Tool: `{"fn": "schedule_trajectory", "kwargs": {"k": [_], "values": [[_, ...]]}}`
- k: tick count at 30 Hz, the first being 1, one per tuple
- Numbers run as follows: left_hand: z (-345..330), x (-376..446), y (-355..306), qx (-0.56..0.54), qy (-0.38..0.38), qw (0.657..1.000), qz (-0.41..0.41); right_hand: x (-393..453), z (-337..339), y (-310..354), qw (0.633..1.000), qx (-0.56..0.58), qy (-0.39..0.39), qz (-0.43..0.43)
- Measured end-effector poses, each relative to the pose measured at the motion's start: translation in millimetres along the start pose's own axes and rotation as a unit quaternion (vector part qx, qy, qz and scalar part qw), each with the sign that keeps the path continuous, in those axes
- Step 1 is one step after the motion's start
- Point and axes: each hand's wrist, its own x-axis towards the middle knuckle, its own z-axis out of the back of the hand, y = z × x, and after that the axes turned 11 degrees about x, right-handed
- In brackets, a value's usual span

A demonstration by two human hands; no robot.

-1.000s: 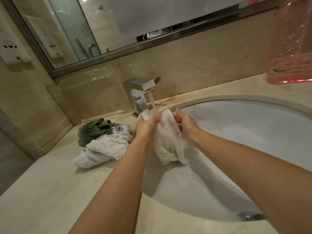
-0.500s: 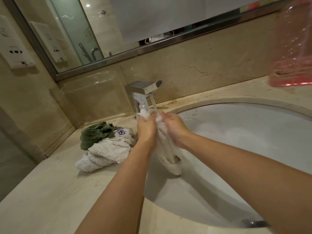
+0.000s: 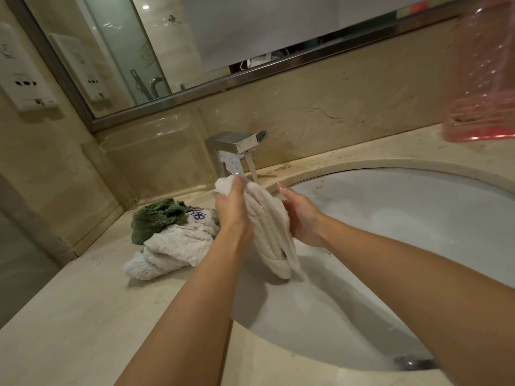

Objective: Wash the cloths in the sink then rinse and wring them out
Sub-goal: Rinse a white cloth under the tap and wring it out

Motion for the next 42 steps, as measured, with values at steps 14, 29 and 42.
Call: {"fn": "schedule_trajectory", "kwargs": {"k": [14,29,42], "values": [[0,-6,1,0.152,0.122,0.966,0.168,-2,3,-9,0.995,-0.043,-0.07,0.054],[4,-5,6,0.168,0.206,0.948,0.177,0,-6,2,0.999,-0.009,-0.046,-0.019],[0,7,16,0.155,0.085,0.975,0.133,0,12,-3,0.999,-0.035,-0.031,-0.016]]}}
